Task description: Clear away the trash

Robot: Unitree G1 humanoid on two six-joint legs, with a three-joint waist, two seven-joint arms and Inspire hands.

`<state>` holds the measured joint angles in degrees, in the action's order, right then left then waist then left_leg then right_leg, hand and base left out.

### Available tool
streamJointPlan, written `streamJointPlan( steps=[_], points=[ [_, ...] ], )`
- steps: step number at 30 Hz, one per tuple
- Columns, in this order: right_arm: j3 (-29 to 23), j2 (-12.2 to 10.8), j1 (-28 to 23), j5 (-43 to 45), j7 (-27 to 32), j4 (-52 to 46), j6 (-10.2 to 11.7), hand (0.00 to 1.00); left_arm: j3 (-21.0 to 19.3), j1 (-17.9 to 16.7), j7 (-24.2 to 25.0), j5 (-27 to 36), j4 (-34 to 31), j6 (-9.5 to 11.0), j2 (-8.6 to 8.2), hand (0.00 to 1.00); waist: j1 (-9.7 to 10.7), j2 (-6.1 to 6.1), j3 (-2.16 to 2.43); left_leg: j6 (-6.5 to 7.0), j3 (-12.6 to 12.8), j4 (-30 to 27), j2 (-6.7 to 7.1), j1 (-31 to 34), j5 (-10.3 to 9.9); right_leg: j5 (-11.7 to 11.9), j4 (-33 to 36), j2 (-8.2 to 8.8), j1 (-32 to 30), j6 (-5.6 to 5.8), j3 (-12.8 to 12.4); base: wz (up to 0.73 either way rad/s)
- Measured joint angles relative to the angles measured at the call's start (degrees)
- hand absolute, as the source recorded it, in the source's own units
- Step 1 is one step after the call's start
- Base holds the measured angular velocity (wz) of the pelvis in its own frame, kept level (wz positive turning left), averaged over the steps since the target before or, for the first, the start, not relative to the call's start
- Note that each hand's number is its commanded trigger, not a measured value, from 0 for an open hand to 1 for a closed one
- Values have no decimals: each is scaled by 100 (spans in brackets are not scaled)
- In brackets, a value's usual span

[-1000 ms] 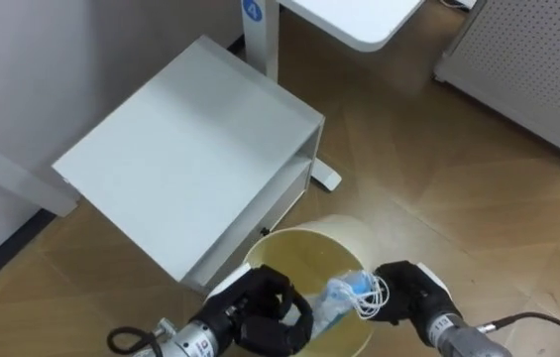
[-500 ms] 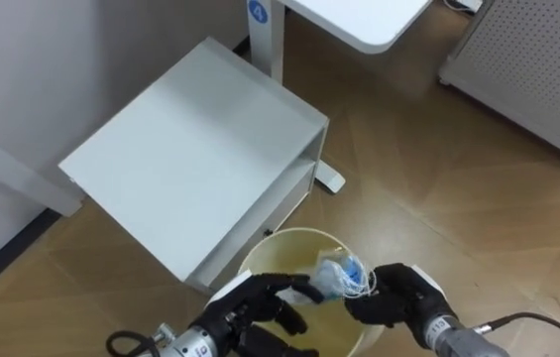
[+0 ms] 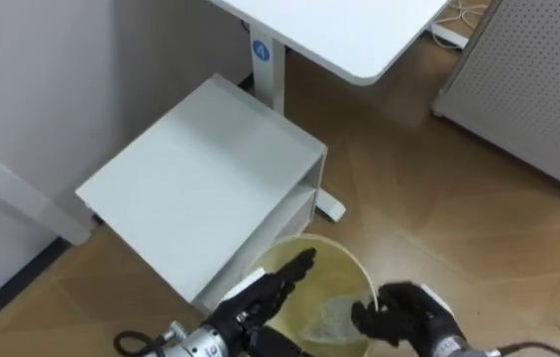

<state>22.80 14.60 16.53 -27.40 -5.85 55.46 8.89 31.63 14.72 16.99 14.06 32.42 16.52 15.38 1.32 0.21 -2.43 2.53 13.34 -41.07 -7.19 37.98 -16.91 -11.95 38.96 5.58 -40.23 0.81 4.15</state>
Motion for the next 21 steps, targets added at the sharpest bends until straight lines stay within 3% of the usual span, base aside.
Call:
streamJointPlan(
  steps=[4, 7, 10, 12, 13, 14, 16, 18, 19, 21],
  points=[
    [-43, 51, -174, -25, -114, -5, 0, 100, -8, -89, 75, -3, -42, -2, 57, 0, 4, 25, 8, -13, 69, 233, 8, -372, 9, 34, -228, -24, 331, 19, -21, -9],
    [-200, 99, -306, -203, -227, -13, 0, 100, -74, -207, 198, 9, -323, -5, 216, 0, -5, 39, 17, -51, 130, 397, -9, -695, 2, 49, -410, -82, 615, 25, -75, -13],
    [-506, 171, -507, -188, -367, -191, 0, 100, -411, -467, 296, 4, -851, -8, 307, 0, 13, 40, 19, -101, 228, 549, -6, -1098, -34, 49, -539, -101, 900, 23, -96, -26],
    [-898, 247, -864, -183, -451, -630, 9, 100, -901, -950, 390, -5, -1590, -41, 369, 0, -25, 61, 34, -186, 228, 659, 2, -1488, -108, 75, -696, -189, 1151, -2, -144, -67],
    [-968, 332, -1069, -169, -480, -897, 11, 100, -1176, -1233, 394, 0, -1974, -51, 405, 0, -44, 63, 67, -246, 207, 777, 9, -1727, -147, 106, -796, -274, 1296, -16, -244, -82],
    [-1008, 379, -1198, -169, -482, -1082, 11, 100, -1309, -1346, 392, 1, -2129, -52, 416, 0, -51, 66, 69, -269, 174, 847, 28, -1865, -160, 119, -840, -316, 1372, -21, -318, -89],
    [-1185, 442, -1574, -147, -475, -1732, 31, 100, -1866, -1705, 351, 3, -2709, -112, 390, 0, -71, 94, 119, -346, -250, 1160, 196, -2303, -203, 182, -1004, -492, 1628, -43, -641, -101],
    [-1252, 434, -1741, -138, -476, -2101, 36, 100, -2178, -1879, 315, 24, -3103, -114, 335, 0, -71, 121, 140, -376, -327, 1411, 214, -2653, -211, 281, -1182, -590, 1828, -67, -742, -92],
    [-1281, 422, -1785, -138, -479, -2168, 39, 100, -2254, -1895, 315, 34, -3194, -113, 308, 0, -55, 130, 147, -382, -343, 1484, 214, -2768, -208, 300, -1245, -609, 1919, -72, -746, -68],
    [-1289, 395, -1902, -158, -471, -2216, 44, 100, -2367, -1879, 305, 132, -3434, -97, 259, 0, 27, 150, 178, -401, -608, 1786, 263, -3182, -197, 322, -1441, -680, 2284, -75, -852, -39]
  ],
)
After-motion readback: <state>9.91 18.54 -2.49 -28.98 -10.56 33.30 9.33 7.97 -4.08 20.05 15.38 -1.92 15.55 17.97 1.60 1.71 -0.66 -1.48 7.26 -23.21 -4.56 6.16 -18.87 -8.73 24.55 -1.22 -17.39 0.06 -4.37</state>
